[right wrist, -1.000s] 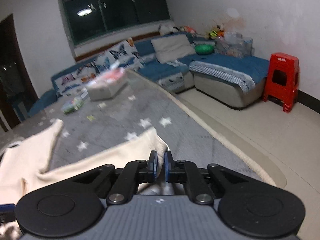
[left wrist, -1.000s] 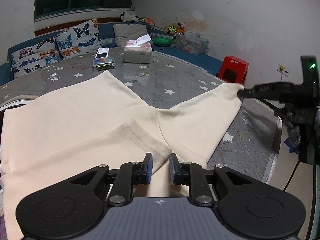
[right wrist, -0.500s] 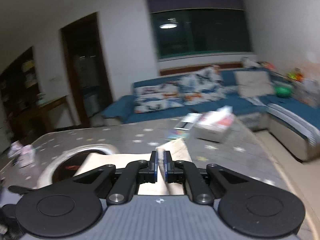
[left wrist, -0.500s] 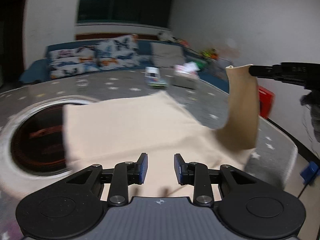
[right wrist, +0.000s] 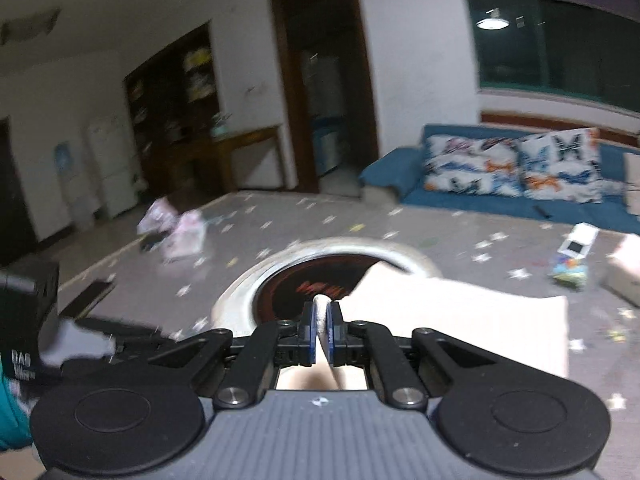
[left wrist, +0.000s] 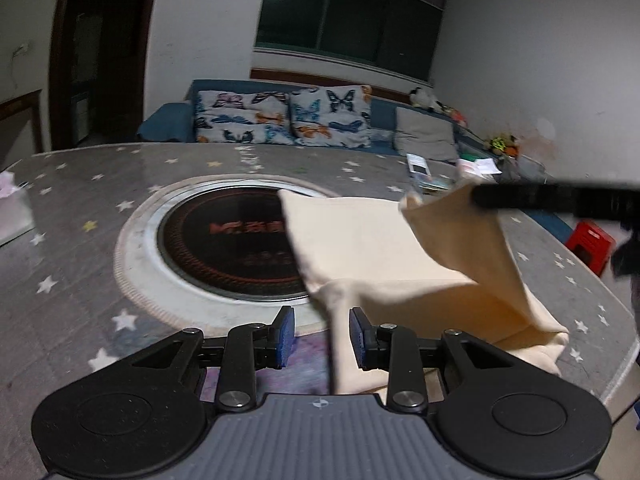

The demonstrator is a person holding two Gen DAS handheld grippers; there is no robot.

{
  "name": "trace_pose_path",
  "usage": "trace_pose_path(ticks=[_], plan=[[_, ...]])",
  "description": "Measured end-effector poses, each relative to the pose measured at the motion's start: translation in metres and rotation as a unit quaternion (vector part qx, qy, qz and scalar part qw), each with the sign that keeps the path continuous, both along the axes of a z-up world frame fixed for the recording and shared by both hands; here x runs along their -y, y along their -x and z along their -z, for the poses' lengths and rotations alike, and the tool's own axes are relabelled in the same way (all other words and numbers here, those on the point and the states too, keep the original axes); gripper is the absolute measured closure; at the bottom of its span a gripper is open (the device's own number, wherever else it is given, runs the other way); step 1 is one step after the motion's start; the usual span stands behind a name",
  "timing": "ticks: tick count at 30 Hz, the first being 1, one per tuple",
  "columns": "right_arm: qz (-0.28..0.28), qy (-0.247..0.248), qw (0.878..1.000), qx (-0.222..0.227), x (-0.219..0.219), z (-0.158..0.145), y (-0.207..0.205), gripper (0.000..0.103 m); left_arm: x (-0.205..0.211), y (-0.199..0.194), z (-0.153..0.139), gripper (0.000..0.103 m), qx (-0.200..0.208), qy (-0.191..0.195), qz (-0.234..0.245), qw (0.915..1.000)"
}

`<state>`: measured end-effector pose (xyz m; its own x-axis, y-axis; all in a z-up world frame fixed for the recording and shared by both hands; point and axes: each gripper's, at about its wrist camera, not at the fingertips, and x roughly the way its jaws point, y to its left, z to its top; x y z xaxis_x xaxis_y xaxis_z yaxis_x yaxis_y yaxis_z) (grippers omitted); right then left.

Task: Fold clothes

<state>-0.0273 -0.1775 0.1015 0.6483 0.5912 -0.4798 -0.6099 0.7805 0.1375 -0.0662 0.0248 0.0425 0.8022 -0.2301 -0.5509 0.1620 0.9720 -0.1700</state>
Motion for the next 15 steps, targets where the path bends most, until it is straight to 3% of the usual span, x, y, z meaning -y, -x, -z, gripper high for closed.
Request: trace_pose_path(ticks=[4, 8, 15], plan=[[-0.033, 0.012, 0.999, -0.029, -0.019, 0.015, 0.006, 0.094, -0.004, 0.003, 0.001, 0.070, -0.003, 0.000, -0.005, 1.0000], [-0.045, 0.012, 0.998, -0.030, -0.016, 0.013, 0.015, 0.091, 0.000, 0.002, 0.001, 0.070, -0.001, -0.001, 0.002, 1.0000], [0.026, 0.035, 0.999, -0.026, 0.041, 0.011, 0.014, 0.085, 0.022, -0.003, 0.001, 0.070, 0.001, -0.009, 0.036, 0.9993]])
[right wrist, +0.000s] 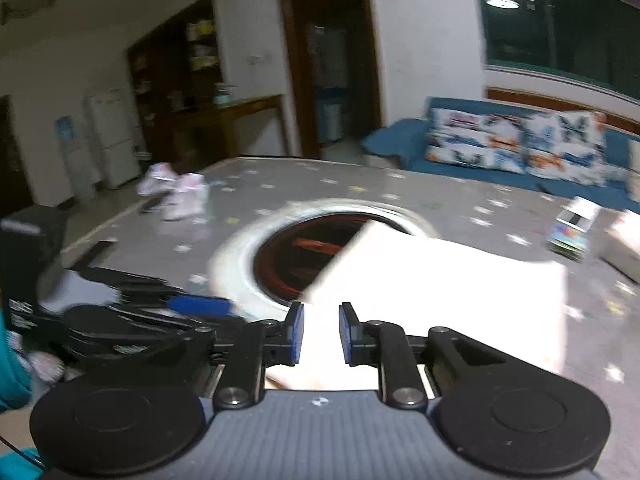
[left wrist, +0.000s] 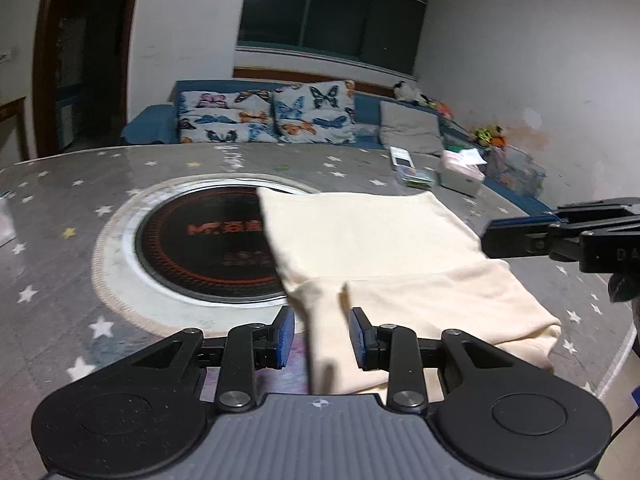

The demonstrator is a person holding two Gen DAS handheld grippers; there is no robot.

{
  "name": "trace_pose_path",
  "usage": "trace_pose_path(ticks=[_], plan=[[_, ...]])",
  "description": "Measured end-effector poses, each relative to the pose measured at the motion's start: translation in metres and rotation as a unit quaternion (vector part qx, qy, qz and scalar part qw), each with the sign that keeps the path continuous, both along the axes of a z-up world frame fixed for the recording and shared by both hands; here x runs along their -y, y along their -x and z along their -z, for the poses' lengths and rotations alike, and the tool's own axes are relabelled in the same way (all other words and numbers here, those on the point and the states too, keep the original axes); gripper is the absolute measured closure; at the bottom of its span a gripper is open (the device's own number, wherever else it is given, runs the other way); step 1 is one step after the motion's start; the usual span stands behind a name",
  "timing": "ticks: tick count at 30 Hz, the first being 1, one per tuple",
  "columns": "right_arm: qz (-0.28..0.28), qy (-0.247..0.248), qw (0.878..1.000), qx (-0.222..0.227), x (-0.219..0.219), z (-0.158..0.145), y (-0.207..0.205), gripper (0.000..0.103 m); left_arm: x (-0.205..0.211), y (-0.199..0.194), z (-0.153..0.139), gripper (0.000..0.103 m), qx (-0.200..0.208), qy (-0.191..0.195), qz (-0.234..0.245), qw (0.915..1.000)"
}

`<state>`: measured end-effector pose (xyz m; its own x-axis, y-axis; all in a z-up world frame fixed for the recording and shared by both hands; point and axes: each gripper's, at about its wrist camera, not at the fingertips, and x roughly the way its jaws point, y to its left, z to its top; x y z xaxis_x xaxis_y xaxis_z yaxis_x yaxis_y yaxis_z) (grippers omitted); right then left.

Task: Fold clothes

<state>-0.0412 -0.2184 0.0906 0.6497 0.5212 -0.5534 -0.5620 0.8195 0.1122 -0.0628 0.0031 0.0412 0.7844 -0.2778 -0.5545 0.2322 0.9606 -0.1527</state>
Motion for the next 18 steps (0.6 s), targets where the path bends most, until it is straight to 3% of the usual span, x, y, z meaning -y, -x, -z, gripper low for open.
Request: trace_pose_path(ticks=[7, 16, 18], plan=[[0.083, 0.054, 0.994, -0.045, 0.068, 0.029, 0.005, 0.085, 0.029, -0.011, 0.007, 0.072, -0.007, -0.011, 0.044, 0.9989], [0.092, 0.064, 0.990, -0.087, 0.086, 0.056, 0.001, 0.085, 0.041, -0.021, 0.020, 0.073, -0.027, -0.041, 0.058, 0.9971], [0.092, 0.062, 0.991, -0.077, 0.086, 0.050, -0.001, 0.085, 0.038, -0.023, 0.017, 0.073, -0.030, -0.039, 0.056, 0.9972]])
